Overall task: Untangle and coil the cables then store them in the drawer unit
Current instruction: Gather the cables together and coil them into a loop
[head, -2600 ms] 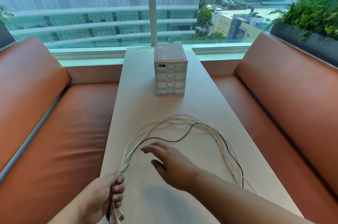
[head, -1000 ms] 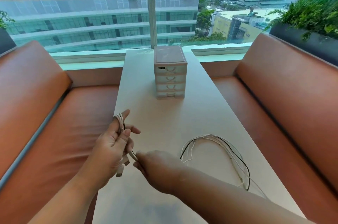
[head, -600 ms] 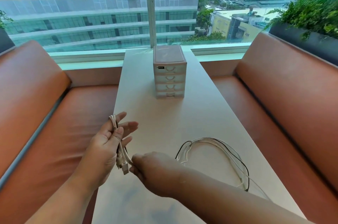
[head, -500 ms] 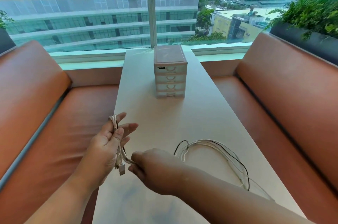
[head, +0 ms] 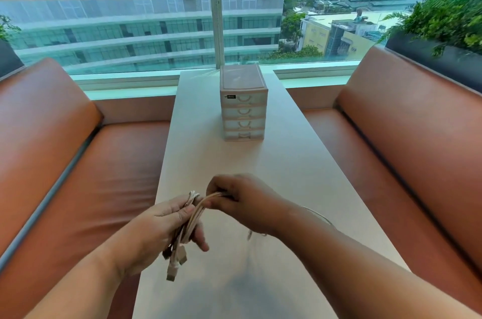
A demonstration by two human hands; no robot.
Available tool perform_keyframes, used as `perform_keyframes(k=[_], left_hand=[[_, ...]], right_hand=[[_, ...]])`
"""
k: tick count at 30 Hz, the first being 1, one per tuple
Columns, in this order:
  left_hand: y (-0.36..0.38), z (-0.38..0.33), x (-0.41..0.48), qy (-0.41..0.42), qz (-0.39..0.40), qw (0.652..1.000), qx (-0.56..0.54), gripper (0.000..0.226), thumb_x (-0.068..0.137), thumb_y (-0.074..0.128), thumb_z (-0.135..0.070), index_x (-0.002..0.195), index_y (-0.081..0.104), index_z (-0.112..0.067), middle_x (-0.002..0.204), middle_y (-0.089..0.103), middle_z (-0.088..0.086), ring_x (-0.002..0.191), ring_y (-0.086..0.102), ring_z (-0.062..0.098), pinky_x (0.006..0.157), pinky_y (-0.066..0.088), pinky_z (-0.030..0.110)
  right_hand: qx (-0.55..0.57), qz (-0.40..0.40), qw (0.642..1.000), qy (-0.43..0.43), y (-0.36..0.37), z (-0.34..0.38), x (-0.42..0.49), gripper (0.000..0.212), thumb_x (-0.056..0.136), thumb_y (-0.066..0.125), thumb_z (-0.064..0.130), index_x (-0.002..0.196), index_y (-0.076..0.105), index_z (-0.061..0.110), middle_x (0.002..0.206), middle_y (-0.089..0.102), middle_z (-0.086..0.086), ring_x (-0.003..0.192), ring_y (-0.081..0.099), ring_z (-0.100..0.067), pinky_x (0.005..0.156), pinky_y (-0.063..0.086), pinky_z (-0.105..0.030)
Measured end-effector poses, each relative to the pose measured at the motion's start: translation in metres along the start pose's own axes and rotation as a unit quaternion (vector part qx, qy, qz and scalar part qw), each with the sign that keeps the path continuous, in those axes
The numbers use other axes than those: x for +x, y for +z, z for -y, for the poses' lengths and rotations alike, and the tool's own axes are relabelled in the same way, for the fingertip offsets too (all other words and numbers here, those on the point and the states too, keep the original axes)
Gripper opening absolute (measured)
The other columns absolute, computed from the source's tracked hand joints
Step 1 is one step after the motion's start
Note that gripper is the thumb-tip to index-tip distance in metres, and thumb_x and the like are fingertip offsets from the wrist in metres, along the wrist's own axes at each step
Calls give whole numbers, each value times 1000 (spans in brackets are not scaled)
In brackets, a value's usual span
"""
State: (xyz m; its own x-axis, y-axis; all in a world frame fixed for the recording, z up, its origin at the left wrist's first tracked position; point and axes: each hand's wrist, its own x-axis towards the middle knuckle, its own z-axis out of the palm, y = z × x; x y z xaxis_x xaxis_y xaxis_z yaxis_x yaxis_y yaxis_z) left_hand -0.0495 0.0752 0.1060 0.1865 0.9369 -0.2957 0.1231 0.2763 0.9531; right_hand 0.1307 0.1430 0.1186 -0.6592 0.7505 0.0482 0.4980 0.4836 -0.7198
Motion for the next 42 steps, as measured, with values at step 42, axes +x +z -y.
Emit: perform_keyframes(k=[42], left_hand=[[16, -8, 5, 124, 11, 927, -353, 53, 74, 67, -40, 108, 66, 2, 59, 36, -4, 50, 24, 10, 46, 38, 22]], right_hand=[[118, -33, 990, 71, 54, -7, -17, 31, 103, 30, 42, 103, 52, 20, 68, 48, 9, 72, 45, -14, 72, 40, -32]])
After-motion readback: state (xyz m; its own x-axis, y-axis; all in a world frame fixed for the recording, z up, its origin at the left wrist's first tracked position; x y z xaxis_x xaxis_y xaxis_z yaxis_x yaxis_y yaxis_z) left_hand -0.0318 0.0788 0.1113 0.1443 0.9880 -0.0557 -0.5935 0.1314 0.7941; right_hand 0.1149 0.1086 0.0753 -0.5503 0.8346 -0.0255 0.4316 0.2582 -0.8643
